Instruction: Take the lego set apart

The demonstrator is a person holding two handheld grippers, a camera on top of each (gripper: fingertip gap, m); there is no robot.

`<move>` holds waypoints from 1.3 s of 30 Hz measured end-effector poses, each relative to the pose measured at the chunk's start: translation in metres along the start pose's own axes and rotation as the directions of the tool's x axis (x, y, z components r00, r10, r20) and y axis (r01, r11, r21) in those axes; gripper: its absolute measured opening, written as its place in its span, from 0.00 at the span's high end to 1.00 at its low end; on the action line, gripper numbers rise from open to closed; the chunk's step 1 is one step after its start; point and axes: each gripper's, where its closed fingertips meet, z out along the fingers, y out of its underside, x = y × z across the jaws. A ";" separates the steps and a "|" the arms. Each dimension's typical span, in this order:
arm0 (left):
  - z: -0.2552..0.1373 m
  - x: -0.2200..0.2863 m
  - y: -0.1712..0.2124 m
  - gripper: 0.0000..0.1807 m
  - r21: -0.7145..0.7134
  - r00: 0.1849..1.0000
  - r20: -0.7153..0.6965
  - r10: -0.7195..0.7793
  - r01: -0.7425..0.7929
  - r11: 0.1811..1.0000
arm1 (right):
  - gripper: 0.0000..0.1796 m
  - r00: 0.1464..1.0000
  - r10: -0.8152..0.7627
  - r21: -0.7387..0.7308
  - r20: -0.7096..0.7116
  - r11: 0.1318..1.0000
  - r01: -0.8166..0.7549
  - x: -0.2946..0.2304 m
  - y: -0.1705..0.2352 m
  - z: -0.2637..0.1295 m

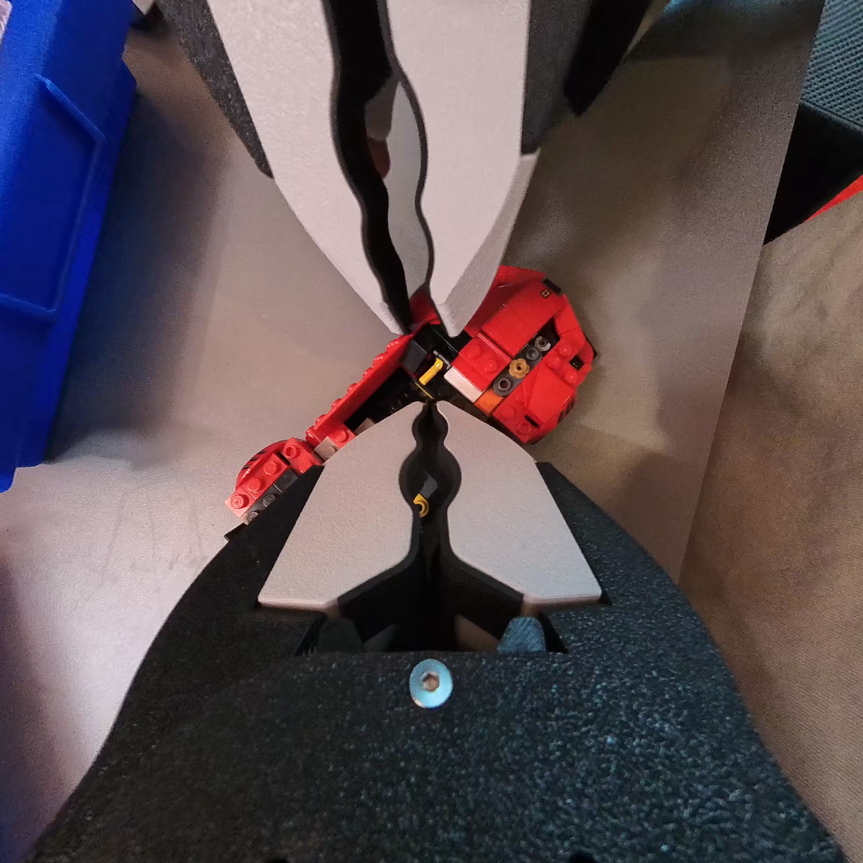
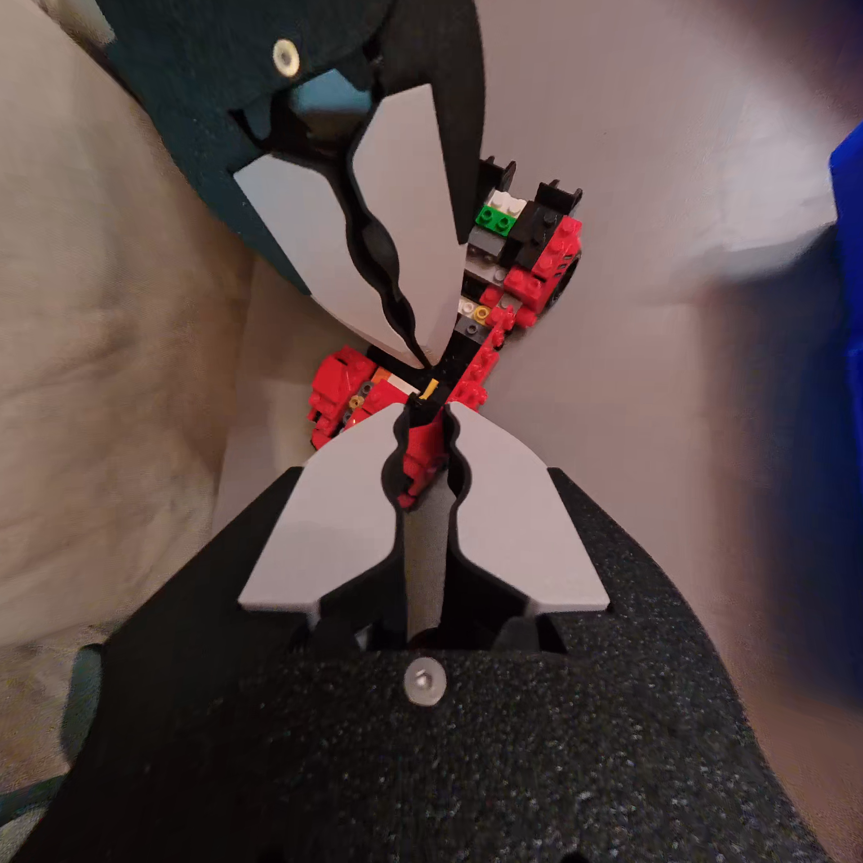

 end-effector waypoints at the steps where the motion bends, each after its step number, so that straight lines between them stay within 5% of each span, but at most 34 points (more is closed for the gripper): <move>1: 0.000 0.000 0.000 1.00 -0.001 1.000 -0.001 -0.003 0.003 1.000 | 0.93 0.999 0.018 0.006 0.028 1.000 -0.018 0.001 0.000 0.000; 11: 0.002 0.002 -0.002 1.00 -0.004 1.000 -0.018 -0.019 0.019 1.000 | 0.93 0.990 0.056 -0.104 0.130 0.994 -0.043 0.005 0.008 0.003; 18: 0.004 -0.014 0.002 1.00 -0.050 0.996 0.093 0.011 -0.006 0.999 | 0.96 0.979 -0.134 -0.134 -0.151 0.984 0.114 0.007 0.006 0.000; 24: 0.007 -0.011 -0.001 1.00 -0.056 0.998 0.048 0.028 -0.026 0.998 | 1.00 0.968 -0.119 0.000 -0.223 0.993 0.122 0.003 0.004 -0.002; 30: 0.005 -0.008 -0.002 1.00 -0.018 1.000 0.003 -0.010 0.010 1.000 | 0.86 0.985 0.154 0.134 0.076 0.977 -0.164 -0.003 0.002 -0.012; 39: 0.005 0.012 -0.007 1.00 0.003 0.994 -0.107 0.018 -0.018 1.000 | 0.88 0.950 0.197 -0.136 0.241 0.976 -0.168 -0.005 0.019 0.002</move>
